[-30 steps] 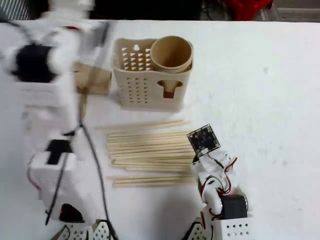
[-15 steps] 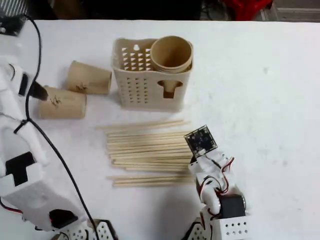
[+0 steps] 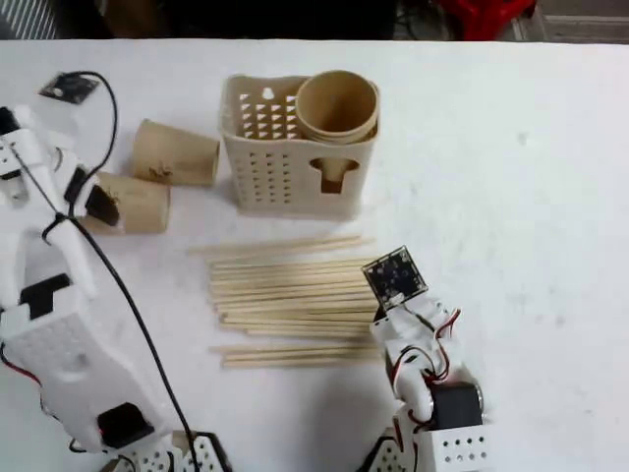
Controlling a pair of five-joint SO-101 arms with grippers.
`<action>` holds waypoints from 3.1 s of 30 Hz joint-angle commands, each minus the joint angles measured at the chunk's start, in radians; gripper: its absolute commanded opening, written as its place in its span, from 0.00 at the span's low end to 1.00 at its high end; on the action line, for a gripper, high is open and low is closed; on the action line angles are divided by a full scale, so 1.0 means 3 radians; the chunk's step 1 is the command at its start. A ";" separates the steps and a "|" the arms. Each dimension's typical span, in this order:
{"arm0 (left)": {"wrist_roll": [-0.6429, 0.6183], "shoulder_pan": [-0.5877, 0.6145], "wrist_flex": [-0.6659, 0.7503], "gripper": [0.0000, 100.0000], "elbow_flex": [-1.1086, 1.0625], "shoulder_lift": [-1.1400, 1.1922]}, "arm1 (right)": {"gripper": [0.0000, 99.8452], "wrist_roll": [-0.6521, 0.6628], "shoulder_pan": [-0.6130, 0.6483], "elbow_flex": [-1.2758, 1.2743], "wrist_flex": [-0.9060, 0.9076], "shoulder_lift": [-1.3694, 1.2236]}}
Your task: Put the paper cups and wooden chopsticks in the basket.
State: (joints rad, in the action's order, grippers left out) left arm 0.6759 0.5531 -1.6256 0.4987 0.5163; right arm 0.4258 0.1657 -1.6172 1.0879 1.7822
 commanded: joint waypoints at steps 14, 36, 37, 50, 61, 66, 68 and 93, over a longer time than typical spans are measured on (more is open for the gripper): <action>-0.0113 -0.0729 -0.0532 0.28 0.0890 0.0197 | 0.02 0.0041 0.0038 0.0010 -0.0064 0.0013; -0.0716 -0.1992 -0.0506 0.07 0.0409 0.0217 | 0.02 0.0046 0.0013 0.0026 -0.0064 0.0013; -0.0716 -0.1982 -0.0506 0.04 0.0399 0.0207 | 0.02 0.0046 0.0013 0.0026 -0.0064 0.0013; -0.0854 -0.1593 -0.0547 0.02 -0.0082 -0.0995 | 0.02 0.0046 0.0013 0.0026 -0.0069 0.0013; -0.1089 -0.2171 -0.0430 0.02 -0.0056 -0.3056 | 0.02 0.0046 0.0033 0.0026 -0.0074 0.0013; -0.1274 -0.2964 0.0194 0.02 0.0077 -0.2800 | 0.02 0.0046 0.0033 0.0026 -0.0074 0.0013; -0.1284 -0.3163 0.0476 0.02 0.0102 -0.2550 | 0.02 0.0046 0.0033 0.0026 -0.0074 0.0013; -0.1284 -0.3301 -0.0199 0.15 0.1862 -0.0954 | 0.02 0.0046 0.0013 0.0036 -0.0074 0.0013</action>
State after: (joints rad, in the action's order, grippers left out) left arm 0.3000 -0.4350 -1.6901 0.9851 0.2294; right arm 0.4289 0.1657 -1.6172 1.0879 1.7822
